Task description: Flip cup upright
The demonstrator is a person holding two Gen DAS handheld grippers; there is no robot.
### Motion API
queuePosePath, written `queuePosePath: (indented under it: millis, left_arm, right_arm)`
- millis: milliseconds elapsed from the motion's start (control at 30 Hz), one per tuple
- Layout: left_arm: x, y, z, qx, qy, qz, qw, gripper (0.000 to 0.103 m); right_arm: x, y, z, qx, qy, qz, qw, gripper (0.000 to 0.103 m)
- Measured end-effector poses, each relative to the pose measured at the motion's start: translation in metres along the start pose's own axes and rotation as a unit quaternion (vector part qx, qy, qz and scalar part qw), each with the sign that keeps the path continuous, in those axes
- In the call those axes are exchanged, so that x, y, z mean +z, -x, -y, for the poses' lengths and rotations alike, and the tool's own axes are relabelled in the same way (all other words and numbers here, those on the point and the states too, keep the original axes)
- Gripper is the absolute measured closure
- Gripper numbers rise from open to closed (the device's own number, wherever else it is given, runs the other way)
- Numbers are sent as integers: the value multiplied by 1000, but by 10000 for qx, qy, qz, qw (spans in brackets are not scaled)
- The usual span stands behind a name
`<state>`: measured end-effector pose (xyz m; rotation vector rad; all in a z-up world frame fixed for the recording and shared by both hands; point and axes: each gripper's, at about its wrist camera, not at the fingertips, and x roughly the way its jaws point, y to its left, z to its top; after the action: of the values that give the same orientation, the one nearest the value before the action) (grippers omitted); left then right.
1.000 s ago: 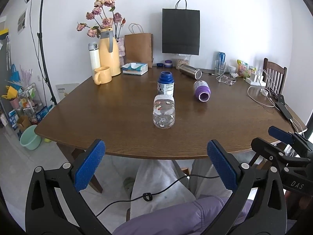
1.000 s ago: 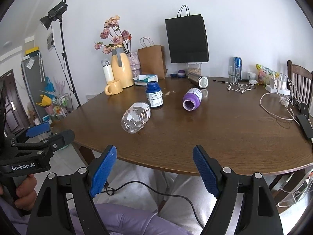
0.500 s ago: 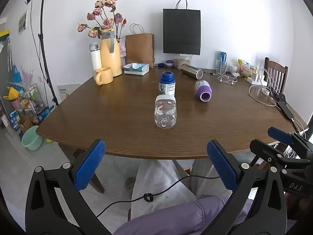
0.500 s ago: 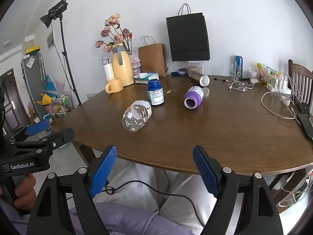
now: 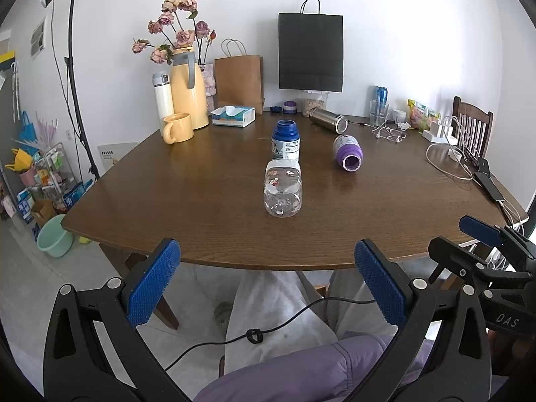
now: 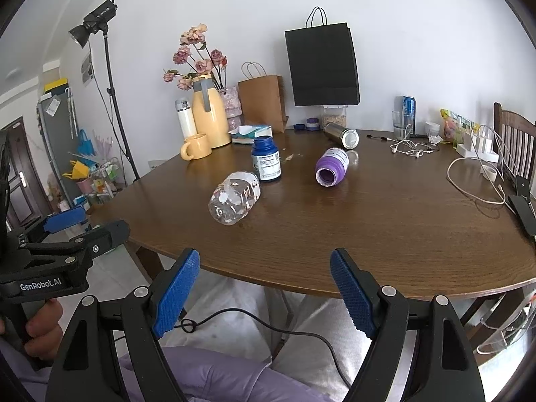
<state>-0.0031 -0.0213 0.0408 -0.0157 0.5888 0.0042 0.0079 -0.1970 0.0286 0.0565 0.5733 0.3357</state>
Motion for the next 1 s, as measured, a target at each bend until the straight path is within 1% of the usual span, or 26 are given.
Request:
queuePosePath:
  millis: [1000]
  left_arm:
    - [1,1,1,15,-26,17,10000,0]
  right_arm:
    - [2,1,1,-15,5,0,10000,18]
